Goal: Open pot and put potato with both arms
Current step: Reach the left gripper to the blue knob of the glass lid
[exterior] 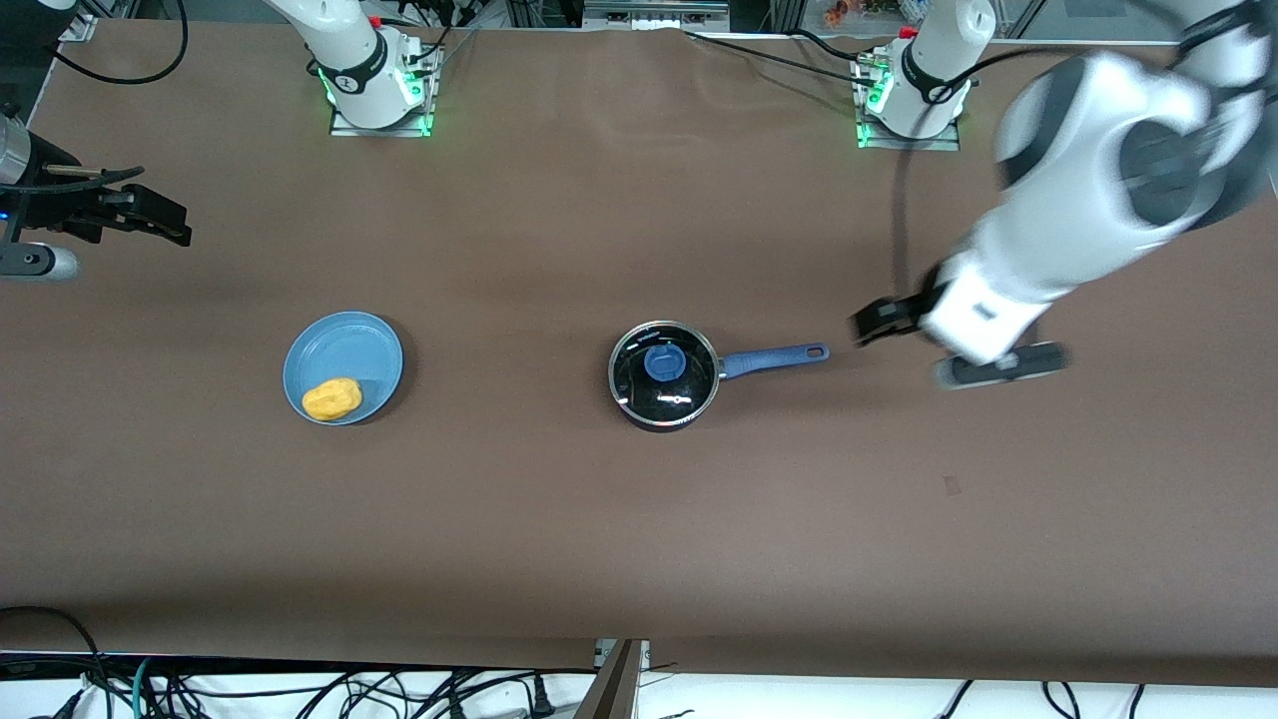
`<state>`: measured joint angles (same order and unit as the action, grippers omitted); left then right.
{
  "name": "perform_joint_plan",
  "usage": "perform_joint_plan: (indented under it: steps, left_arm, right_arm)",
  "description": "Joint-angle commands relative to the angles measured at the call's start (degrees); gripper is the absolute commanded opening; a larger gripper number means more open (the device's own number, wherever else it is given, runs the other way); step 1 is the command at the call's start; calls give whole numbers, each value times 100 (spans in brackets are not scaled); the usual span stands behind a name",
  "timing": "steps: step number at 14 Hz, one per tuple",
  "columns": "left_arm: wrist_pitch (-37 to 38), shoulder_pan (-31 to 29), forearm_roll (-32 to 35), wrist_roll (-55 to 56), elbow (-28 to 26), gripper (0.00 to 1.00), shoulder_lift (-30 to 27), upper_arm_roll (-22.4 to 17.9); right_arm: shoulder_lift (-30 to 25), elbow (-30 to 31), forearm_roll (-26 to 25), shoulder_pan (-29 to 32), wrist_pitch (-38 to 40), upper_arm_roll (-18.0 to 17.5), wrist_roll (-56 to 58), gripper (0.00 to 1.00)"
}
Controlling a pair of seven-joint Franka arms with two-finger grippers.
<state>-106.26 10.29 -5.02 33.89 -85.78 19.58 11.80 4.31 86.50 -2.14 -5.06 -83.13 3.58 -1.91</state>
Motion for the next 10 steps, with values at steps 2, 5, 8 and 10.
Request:
perform_joint_plan:
  steps: [2,5,8,10]
  left_arm:
    - [-807,912,458,1389,324,100,940,-28]
    - [-1334,1404,502,1996,500,100,1397,-37]
    - [-1371,1967,1132,2839,826,100,1846,-46]
    - [-1379,2188,1520,3167,826,100,2005,-37]
  right_arm:
    - [9,-116,91,40,131,3,77,100]
    - [9,-116,91,40,139,-6,77,100]
    - [9,-116,91,40,166,-15,85,100]
    - [0,-116,82,40,157,-41,33,100]
